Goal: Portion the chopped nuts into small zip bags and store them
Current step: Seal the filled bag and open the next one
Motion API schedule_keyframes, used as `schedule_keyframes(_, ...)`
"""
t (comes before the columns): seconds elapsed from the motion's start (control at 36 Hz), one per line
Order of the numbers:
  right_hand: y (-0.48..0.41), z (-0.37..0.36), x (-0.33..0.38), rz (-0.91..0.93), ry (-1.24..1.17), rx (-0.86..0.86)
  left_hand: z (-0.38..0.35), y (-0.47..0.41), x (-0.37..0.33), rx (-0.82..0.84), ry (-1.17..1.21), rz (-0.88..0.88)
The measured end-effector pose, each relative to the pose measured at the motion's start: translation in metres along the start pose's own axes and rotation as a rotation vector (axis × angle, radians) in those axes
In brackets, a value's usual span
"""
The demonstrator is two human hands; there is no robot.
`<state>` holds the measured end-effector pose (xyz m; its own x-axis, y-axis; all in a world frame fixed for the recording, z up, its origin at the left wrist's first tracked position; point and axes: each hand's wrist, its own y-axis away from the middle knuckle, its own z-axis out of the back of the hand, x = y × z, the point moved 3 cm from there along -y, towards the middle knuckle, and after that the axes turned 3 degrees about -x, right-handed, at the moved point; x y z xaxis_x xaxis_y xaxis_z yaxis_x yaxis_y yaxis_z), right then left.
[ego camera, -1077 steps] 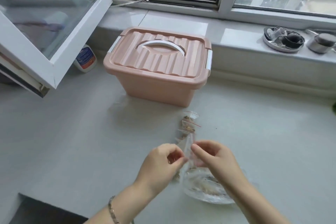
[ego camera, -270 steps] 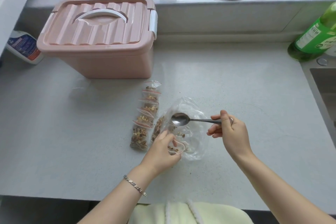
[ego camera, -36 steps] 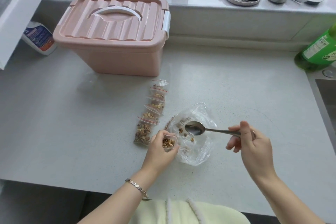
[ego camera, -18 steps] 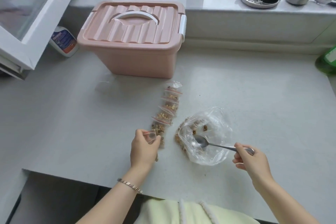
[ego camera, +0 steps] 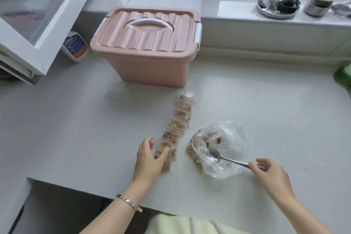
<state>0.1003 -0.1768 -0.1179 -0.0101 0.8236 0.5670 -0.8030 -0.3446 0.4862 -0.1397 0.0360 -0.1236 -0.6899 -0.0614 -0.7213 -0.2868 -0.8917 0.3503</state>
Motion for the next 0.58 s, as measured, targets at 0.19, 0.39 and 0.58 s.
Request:
schedule_keyframes(0.19, 0.000, -0.018, 0.091, 0.361, 0.221, 0.028, 0.050, -0.052, -0.010, -0.144, -0.010, -0.077)
schedule_keyframes(0.39, 0.005, -0.082, 0.202, 0.585, 0.337, 0.268, 0.098, -0.131, -0.015, -0.192, -0.192, -0.076)
schedule_keyframes(0.58, 0.000, -0.132, 0.255, 0.647, 0.474, 0.375, 0.124, -0.209, -0.015, -0.180, -0.397, 0.013)
